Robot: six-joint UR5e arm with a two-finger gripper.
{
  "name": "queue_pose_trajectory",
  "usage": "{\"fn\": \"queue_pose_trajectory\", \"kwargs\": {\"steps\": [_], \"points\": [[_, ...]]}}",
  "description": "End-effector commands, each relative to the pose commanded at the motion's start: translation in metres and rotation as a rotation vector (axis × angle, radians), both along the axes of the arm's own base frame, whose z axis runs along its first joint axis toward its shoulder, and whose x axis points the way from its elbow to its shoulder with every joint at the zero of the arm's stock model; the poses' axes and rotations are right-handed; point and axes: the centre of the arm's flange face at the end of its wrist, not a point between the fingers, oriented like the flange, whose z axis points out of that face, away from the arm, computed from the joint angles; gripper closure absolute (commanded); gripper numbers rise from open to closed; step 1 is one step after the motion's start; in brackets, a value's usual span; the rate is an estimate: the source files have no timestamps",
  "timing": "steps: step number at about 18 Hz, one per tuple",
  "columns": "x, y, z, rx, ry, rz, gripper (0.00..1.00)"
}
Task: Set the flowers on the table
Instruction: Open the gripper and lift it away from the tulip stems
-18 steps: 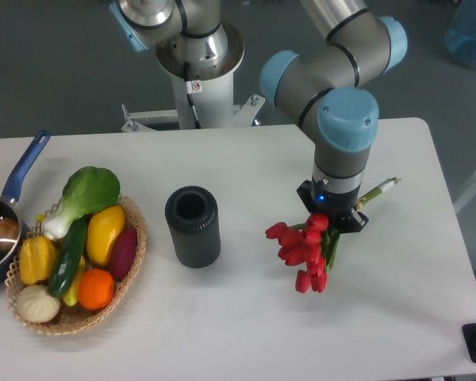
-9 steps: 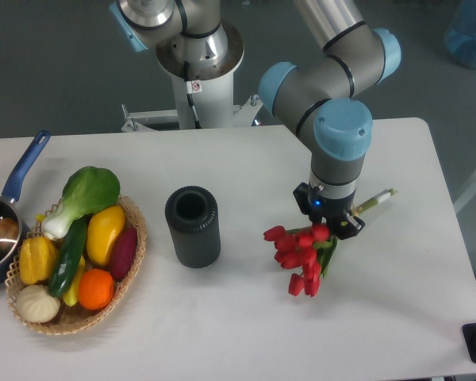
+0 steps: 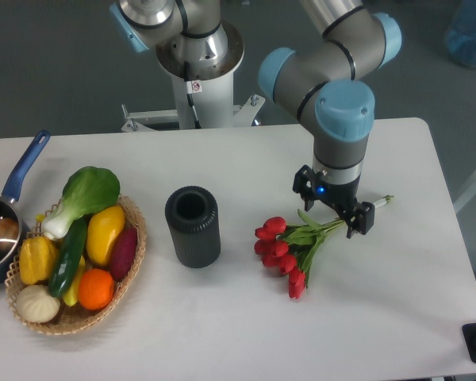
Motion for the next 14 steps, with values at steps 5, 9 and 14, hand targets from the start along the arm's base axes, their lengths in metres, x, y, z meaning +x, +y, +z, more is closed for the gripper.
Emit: {"fn": "queue_pose_trajectory", "kwargs": {"steps": [5,9,14], "points": [[-0.011,-0.009,0.009,0.019,0.002,0.020,0.00],[-0.020,-0.015,0.014,0.060,-0.016,0.027,0.00],[-0.019,-0.018,0.010,0.050,-0.033,0.031,0.00]]}}
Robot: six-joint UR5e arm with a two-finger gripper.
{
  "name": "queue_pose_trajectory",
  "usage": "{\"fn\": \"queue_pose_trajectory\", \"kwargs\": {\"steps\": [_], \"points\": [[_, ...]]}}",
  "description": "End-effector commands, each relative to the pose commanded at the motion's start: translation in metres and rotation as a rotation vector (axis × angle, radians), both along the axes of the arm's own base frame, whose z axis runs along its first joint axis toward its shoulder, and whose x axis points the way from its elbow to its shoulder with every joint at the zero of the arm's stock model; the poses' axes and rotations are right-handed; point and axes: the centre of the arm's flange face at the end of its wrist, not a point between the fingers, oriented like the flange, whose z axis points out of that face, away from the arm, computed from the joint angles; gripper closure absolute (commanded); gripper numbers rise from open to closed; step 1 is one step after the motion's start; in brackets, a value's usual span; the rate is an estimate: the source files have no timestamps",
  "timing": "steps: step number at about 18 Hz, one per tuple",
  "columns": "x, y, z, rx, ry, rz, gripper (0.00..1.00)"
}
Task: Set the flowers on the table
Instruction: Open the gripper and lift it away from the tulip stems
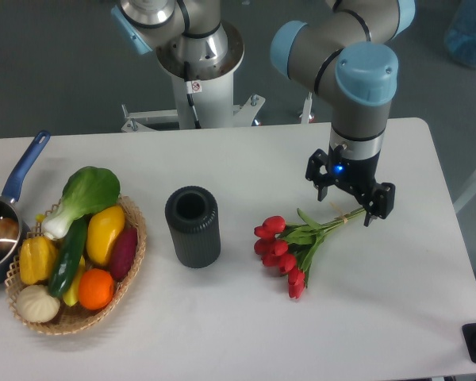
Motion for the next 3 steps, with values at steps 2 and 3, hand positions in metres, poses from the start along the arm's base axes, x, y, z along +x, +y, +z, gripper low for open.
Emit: {"fn": "queue_pose_trajectory", "kwargs": {"steps": [2,3], "points": [[0.0020,0.0011,-0.0022,-0.002,-0.004,-0.002,0.00],[0.0027,0.0019,-0.0056,-0.003,-0.010,-0.003,0.00]]}}
